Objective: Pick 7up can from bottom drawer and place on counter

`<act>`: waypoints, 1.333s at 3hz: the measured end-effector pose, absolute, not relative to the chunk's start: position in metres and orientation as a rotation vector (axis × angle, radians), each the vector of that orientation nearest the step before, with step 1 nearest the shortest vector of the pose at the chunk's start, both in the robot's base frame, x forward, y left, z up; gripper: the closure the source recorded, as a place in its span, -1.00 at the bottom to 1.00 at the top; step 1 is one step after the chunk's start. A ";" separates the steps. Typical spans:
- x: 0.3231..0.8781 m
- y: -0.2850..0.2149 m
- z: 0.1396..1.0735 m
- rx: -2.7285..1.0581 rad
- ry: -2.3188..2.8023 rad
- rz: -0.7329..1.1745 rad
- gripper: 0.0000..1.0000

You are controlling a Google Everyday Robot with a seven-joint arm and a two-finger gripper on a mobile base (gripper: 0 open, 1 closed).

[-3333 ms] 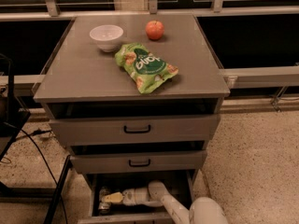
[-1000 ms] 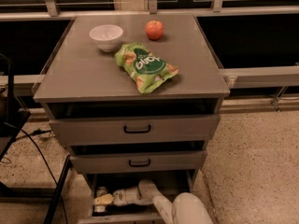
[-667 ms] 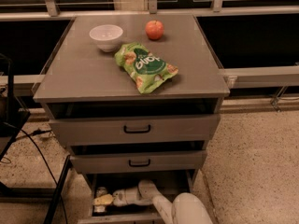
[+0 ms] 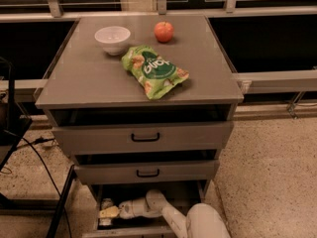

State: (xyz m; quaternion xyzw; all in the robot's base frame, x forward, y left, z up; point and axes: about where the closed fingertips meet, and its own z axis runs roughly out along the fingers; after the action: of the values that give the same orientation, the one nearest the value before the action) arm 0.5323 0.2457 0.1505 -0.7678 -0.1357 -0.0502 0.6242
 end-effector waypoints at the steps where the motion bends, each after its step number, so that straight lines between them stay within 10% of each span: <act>1: 0.558 0.218 0.169 -1.893 -0.366 -0.226 1.00; 4: 0.541 0.219 0.206 -2.104 -0.421 -0.393 1.00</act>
Offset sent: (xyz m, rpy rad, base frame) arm -0.0168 -0.0028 0.0678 -0.3391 -0.3182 -0.0212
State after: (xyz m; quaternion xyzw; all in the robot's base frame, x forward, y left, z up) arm 0.5412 0.2189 0.2065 -0.8554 -0.1712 -0.1597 0.4621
